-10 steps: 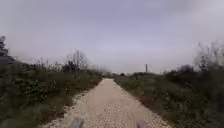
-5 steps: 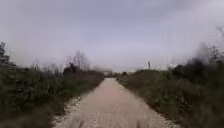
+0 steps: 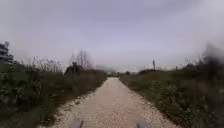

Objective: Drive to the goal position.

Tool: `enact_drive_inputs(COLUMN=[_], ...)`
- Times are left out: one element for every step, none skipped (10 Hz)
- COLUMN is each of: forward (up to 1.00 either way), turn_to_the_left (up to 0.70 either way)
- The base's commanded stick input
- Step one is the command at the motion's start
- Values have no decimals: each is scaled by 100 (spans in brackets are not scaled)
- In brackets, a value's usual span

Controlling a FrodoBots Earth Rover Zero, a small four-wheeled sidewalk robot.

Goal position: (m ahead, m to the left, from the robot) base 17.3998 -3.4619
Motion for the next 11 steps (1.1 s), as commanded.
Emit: enact_drive_inputs(forward=[70, 70, 70, 70, 70, 70, 70, 70, 70, 70, 70], turn_to_the_left=[0, 0, 0, 0, -25, -35, -28, -15, -2, 0, 0])
